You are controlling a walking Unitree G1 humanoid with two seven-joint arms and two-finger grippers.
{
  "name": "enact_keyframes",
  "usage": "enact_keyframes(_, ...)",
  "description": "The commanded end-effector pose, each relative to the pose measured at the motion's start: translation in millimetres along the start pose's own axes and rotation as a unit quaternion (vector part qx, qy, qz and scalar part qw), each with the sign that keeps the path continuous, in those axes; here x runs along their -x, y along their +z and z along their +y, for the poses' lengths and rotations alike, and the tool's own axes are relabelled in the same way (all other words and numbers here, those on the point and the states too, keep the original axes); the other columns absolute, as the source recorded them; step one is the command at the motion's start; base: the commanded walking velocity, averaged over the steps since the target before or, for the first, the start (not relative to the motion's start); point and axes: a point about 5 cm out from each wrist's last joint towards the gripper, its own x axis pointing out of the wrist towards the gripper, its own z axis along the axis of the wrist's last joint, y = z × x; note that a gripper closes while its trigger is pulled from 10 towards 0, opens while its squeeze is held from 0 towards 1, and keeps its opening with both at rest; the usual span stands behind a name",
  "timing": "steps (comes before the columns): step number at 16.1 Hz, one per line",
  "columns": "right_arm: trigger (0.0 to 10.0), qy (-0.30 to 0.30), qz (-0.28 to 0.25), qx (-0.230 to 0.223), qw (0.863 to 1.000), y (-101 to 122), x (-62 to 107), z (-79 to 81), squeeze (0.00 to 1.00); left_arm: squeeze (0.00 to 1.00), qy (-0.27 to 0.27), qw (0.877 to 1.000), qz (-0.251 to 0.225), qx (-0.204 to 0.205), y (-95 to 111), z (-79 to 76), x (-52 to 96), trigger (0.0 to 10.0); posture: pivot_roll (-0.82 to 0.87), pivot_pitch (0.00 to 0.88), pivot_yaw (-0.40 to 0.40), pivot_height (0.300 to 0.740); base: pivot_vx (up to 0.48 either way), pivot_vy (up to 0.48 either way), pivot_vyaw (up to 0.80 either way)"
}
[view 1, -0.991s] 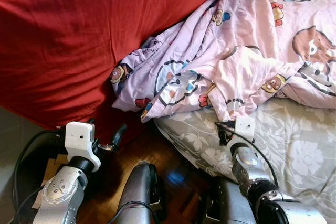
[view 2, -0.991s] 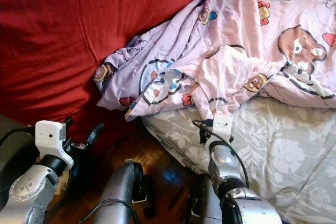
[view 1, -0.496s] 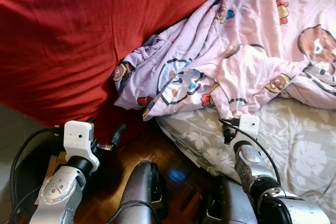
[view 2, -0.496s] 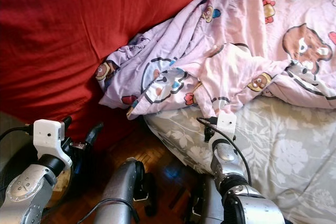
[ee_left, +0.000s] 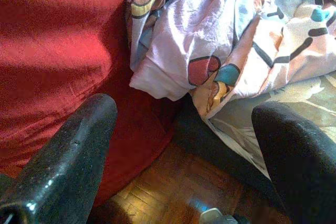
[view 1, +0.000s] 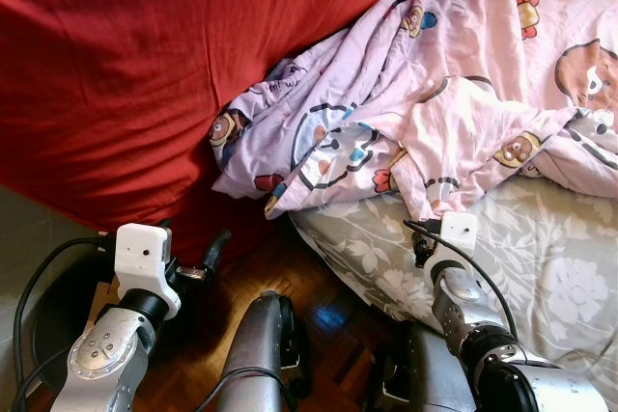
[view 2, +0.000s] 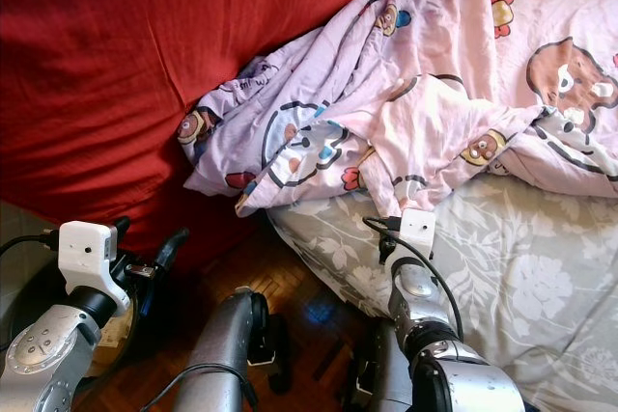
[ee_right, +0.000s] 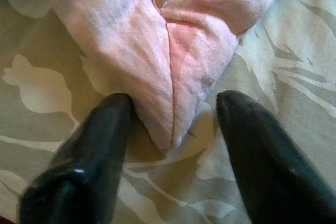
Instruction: Clean up the room
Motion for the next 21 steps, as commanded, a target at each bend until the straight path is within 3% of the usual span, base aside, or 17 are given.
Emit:
enact_keyframes(1, 0.0, -0.007, 0.034, -0.003, 0.999, -18, 3.8, -2.9, 0.0, 0.0, 0.003, 1.0, 0.012, -0.003, -2, 2.7, 6.4, 10.0, 0.31, 0.434, 0.065, 0.641, 0.0, 0.0, 0.0)
enact_keyframes(15, 0.0, -0.001, 0.037, 0.015, 0.999, -22, 5.2, -5.9, 0.0, 0.0, 0.002, 1.0, 0.018, 0.0, -7, 1.3, 3.9, 10.0, 0.31, 0.408, 0.065, 0.641, 0.0, 0.0, 0.0)
enact_keyframes(21, 0.0, 0.0, 0.003, 0.016, 1.0, -15, 4.5, -13.1, 0.0, 0.0, 0.014, 0.999, 0.028, 0.016, -28, 4.6, -14.4, 10.0, 0.25, 0.308, 0.041, 0.641, 0.0, 0.0, 0.0)
